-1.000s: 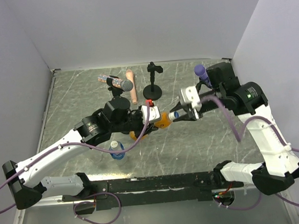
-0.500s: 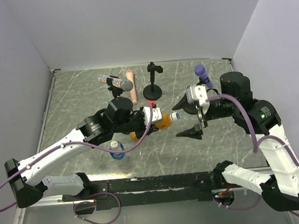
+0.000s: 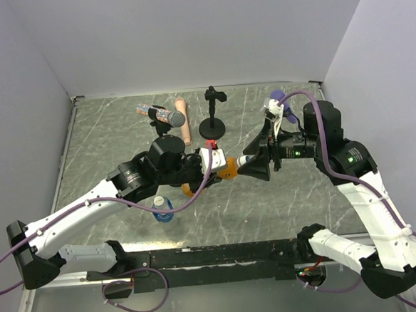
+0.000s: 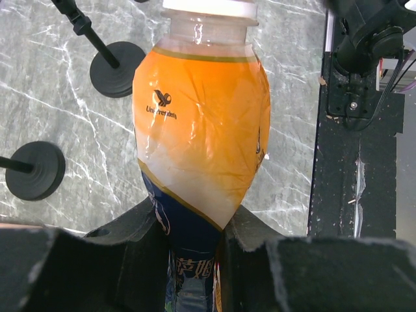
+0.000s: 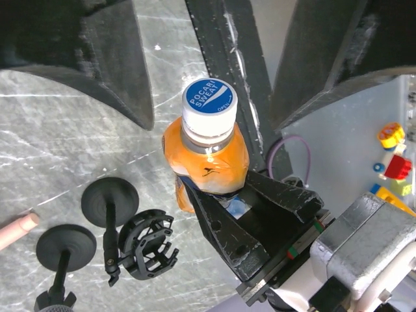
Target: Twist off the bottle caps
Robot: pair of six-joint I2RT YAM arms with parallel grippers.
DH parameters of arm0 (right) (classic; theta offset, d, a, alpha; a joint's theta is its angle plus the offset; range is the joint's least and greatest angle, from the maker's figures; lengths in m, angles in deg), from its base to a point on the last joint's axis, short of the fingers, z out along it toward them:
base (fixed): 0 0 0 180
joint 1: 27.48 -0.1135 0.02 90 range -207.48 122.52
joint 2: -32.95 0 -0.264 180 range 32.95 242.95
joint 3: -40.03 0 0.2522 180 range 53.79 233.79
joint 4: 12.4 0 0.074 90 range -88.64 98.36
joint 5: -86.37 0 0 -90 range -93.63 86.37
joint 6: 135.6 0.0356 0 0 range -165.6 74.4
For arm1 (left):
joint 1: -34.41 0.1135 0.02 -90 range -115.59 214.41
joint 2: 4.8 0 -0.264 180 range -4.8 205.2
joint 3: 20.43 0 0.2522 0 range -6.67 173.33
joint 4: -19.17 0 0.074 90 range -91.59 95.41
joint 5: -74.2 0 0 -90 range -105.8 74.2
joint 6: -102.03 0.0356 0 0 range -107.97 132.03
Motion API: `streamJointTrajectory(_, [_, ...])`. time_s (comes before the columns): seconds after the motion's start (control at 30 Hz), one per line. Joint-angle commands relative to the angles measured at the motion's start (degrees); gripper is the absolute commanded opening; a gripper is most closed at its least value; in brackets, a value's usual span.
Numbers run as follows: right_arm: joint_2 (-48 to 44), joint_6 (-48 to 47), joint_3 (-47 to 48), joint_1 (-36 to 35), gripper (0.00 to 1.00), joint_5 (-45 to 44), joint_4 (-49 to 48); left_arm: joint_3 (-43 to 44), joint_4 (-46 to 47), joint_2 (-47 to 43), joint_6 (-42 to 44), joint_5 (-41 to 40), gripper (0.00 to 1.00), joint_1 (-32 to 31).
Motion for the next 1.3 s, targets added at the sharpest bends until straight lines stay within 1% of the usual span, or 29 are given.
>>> streamJointTrajectory(0.0, [-0.3, 2.1, 1.7, 0.8, 0.74, 0.5, -1.0, 0.0, 2.6, -1.3, -0.7, -0.8, 0.01, -0.4])
streamJointTrajectory(0.07, [-0.5, 1.3, 1.6, 0.8, 0.67, 0.7, -0.8, -0.1, 2.5, -1.4, -0.6, -0.8, 0.01, -0.4])
streamJointTrajectory(0.2, [-0.4, 0.5, 1.6, 0.8, 0.59, 0.7, 0.0, 0.0, 2.5, -1.4, -0.5, -0.9, 0.01, -0.4])
streamJointTrajectory(0.27, [-0.1, -0.5, 2.0, 0.8, 0.49, 0.6, 0.6, 0.3, 2.5, -1.3, -0.6, -0.9, 0.01, -0.4])
streamJointTrajectory(0.3, [0.2, -1.3, 2.4, 0.8, 0.35, 0.6, 1.2, 0.2, 2.4, -1.2, -0.6, -0.8, 0.01, -0.4])
streamJointTrajectory(0.33, [0.3, -2.3, 2.9, 0.8, 0.26, 0.7, 1.7, 0.3, 2.3, -1.1, -0.5, -0.9, 0.01, -0.4])
streamJointTrajectory(0.4, [1.0, -6.0, 4.4, 0.7, 0.18, 1.2, 4.1, 0.3, 2.1, -0.9, -0.5, -0.6, 0.01, -0.4])
streamJointTrajectory(0.43, [1.4, -8.2, 5.8, 0.8, 0.17, 1.3, 5.3, 0.4, 1.8, -0.9, -0.4, -0.5, 0.01, -0.4])
streamJointTrajectory(0.53, [2.9, -18.9, 10.9, 0.9, 0.15, 4.0, 10.5, 0.7, 1.0, -0.5, 0.1, -0.5, 0.01, -0.4])
streamJointTrajectory(0.6, [4.4, -30.5, 16.3, 1.1, 0.15, 7.7, 17.0, 1.2, 0.2, -0.4, 0.4, -0.8, 0.01, -0.4])
streamJointTrajectory(0.7, [6.1, -46.7, 20.1, 1.1, 0.16, 10.5, 25.6, 1.7, -0.8, -0.3, 0.7, -0.5, 0.01, -0.4])
streamJointTrajectory(0.73, [6.3, -53.7, 20.7, 1.1, 0.16, 11.8, 29.2, 1.7, -0.8, -0.3, 0.8, -0.3, 0.01, -0.4])
streamJointTrajectory(0.87, [5.9, -76.9, 18.6, 1.0, 0.18, 13.1, 37.0, 1.3, -0.8, -0.6, 1.0, 2.5, 0.01, -0.4])
streamJointTrajectory(0.9, [5.6, -81.1, 18.1, 0.9, 0.20, 12.7, 37.9, 1.4, -1.0, -0.3, 1.1, 3.0, 0.01, -0.4])
streamJointTrajectory(0.97, [6.1, -86.2, 18.6, 0.7, 0.22, 11.3, 39.5, 1.9, -2.0, 0.3, 1.4, 3.9, 0.01, -0.4])
streamJointTrajectory(1.0, [6.9, -87.2, 19.9, 0.5, 0.23, 10.5, 40.6, 2.1, -2.7, 0.6, 1.7, 4.2, 0.01, -0.4])
streamJointTrajectory(1.07, [8.1, -84.8, 21.9, 0.3, 0.22, 9.7, 40.2, 2.3, -3.3, 1.2, 1.9, 3.9, 0.01, -0.3])
streamJointTrajectory(1.13, [8.4, -79.4, 22.5, 0.3, 0.20, 8.7, 36.9, 2.2, -3.0, 1.4, 2.0, 2.9, 0.01, -0.3])
streamJointTrajectory(1.2, [7.0, -72.6, 20.6, 0.7, 0.18, 6.6, 32.3, 1.8, -2.3, 0.9, 1.7, 1.6, 0.01, -0.3])
streamJointTrajectory(1.27, [4.7, -62.5, 17.1, 2.2, 0.19, 2.0, 25.8, 0.8, -0.9, -0.5, 1.2, 0.5, 0.01, -0.3])
